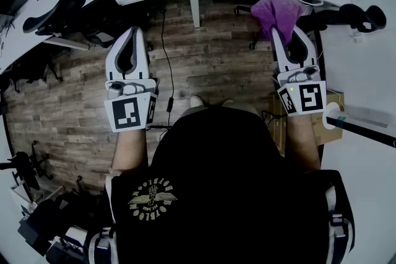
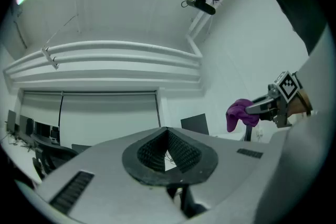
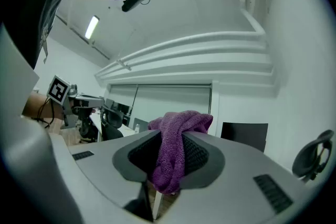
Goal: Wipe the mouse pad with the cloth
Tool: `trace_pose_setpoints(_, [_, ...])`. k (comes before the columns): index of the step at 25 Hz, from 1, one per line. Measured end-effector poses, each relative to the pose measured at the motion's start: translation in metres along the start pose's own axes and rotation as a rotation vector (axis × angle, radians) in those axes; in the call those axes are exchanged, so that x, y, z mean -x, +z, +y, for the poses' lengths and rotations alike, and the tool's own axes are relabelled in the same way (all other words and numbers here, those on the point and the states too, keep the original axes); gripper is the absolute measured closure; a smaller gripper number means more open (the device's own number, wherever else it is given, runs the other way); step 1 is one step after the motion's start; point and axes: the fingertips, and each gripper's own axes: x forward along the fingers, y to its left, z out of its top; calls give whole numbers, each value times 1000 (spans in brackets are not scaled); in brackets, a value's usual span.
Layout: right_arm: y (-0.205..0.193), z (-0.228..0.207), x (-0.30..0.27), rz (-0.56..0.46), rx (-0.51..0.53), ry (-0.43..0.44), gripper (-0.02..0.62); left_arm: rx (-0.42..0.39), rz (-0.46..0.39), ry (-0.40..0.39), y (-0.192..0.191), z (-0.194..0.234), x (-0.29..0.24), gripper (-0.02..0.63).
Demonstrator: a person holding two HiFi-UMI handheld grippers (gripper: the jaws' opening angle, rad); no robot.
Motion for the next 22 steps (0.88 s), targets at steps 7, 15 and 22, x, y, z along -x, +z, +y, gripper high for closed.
trace_pose_setpoints(7, [-3,5,-14,-4,-51,-26,491,25,11,5,-13,21,-9,604])
trace_pose_setpoints(15, [-18,-11,-45,6,-52,-39,491,57,49,32,-40,37,-34,604])
trace_pose_setpoints(22, [-33,-36,-76,34,-49,-23,491,57,74,19,-51,34,-70,606])
